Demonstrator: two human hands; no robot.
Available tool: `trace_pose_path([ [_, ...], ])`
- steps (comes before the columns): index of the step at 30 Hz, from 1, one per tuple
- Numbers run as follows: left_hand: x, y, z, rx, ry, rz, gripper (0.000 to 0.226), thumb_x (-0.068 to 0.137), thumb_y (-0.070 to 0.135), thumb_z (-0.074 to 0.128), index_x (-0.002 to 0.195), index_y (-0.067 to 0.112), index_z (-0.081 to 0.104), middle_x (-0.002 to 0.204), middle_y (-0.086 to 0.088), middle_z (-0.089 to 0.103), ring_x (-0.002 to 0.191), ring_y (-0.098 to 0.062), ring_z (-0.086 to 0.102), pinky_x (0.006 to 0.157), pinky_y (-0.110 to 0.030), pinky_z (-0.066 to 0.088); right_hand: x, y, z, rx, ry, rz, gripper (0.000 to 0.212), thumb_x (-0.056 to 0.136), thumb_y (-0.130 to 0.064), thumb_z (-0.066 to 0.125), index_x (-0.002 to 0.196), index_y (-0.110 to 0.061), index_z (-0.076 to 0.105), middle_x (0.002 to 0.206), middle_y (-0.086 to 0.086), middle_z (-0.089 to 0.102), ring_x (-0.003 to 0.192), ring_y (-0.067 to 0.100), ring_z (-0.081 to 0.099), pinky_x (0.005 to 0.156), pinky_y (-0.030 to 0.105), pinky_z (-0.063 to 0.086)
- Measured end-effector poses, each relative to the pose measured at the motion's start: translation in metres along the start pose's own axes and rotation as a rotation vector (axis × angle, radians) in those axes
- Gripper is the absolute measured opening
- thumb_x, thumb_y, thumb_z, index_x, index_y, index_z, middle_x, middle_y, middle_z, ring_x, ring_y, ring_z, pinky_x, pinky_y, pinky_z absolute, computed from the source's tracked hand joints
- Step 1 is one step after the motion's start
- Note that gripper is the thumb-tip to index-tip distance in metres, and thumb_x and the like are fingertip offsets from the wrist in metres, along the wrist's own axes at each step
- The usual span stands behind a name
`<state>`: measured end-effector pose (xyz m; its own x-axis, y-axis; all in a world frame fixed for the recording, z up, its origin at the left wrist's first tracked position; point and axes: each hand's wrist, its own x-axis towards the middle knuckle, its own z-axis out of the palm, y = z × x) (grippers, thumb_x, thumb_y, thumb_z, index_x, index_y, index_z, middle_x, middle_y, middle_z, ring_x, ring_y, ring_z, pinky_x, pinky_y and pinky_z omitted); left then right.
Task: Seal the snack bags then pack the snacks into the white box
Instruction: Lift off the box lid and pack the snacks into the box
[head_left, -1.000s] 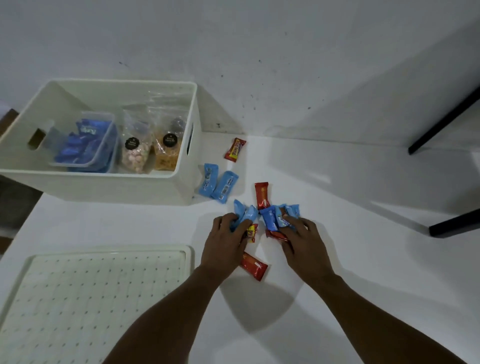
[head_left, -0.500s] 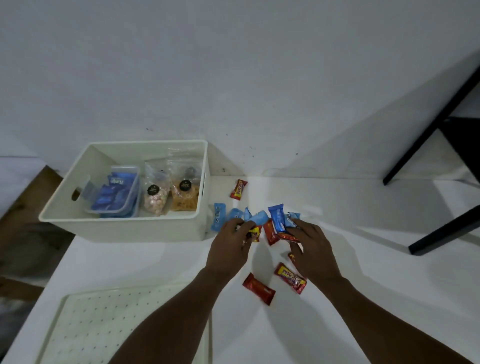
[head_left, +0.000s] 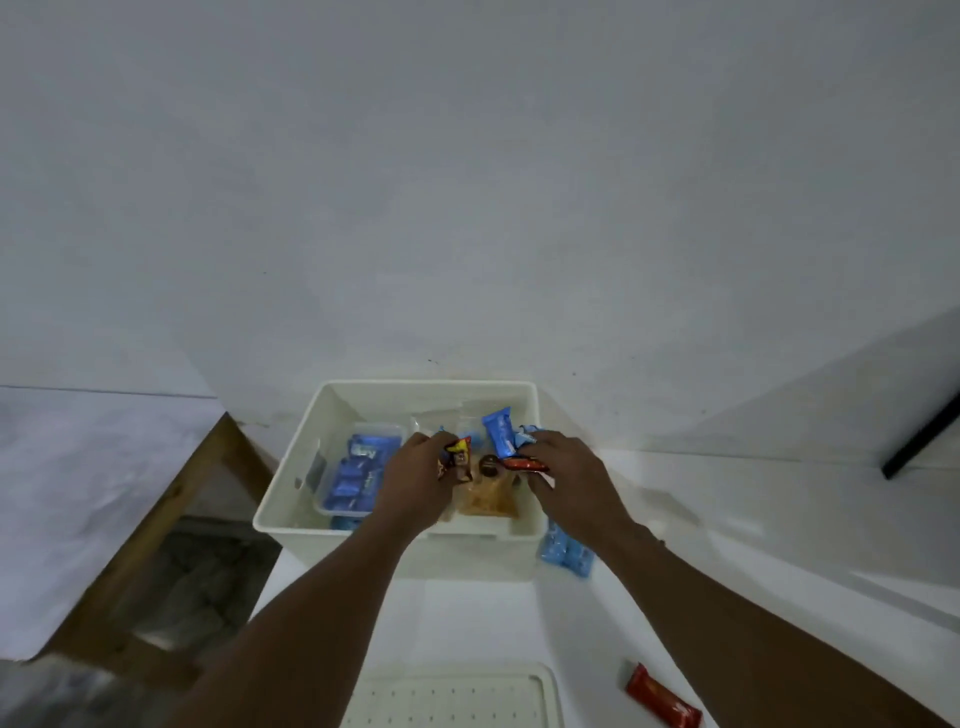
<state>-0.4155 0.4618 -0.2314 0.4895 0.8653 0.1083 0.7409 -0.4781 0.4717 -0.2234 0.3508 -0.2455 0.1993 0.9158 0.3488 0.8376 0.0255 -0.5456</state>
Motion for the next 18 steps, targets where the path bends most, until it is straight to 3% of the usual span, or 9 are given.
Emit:
trace_pose_path([
  [5,0.017,-0.047,0.017,-0.069,-0.242,-0.035,0.037,0.076,0.027,0.077,0.112,0.027,0.069,0.105,-0.003,0.072,0.1,-0.023,0.067,0.079,-0.026,0.048,0.025,-0.026,0.06,0.041,-0.213,0.096,0.017,0.078,-0.03,0.066,0.092,-0.023,0.073,0.096,0.001,0.069,0.092,0.022,0.065,0.08,0.037,0.052],
  [8,0.027,-0.062,0.031,-0.083,-0.368,-0.018,0.042,0.081,0.017,0.072,0.123,0.021,0.065,0.116,-0.003,0.068,0.103,-0.021,0.066,0.083,-0.024,0.049,0.028,-0.024,0.08,0.033,-0.292,0.192,0.024,0.077,-0.023,0.072,0.101,-0.025,0.071,0.104,-0.001,0.07,0.096,0.019,0.064,0.084,0.035,0.053],
  [14,0.04,-0.08,0.047,-0.17,-0.427,0.003,0.047,0.082,0.018,0.076,0.127,0.02,0.062,0.118,-0.004,0.064,0.095,-0.014,0.059,0.076,-0.021,0.048,0.03,-0.022,0.088,-0.059,-0.326,0.233,0.03,0.083,-0.019,0.071,0.112,-0.027,0.07,0.113,-0.005,0.07,0.104,0.015,0.063,0.091,0.027,0.05],
  [18,0.034,-0.078,0.044,-0.192,-0.419,0.017,0.041,0.084,0.017,0.074,0.124,0.019,0.063,0.114,-0.006,0.066,0.096,-0.017,0.062,0.086,-0.031,0.055,0.026,-0.027,0.086,-0.07,-0.301,0.238,0.026,0.085,-0.019,0.069,0.11,-0.026,0.071,0.109,-0.005,0.071,0.098,0.013,0.064,0.089,0.027,0.051],
])
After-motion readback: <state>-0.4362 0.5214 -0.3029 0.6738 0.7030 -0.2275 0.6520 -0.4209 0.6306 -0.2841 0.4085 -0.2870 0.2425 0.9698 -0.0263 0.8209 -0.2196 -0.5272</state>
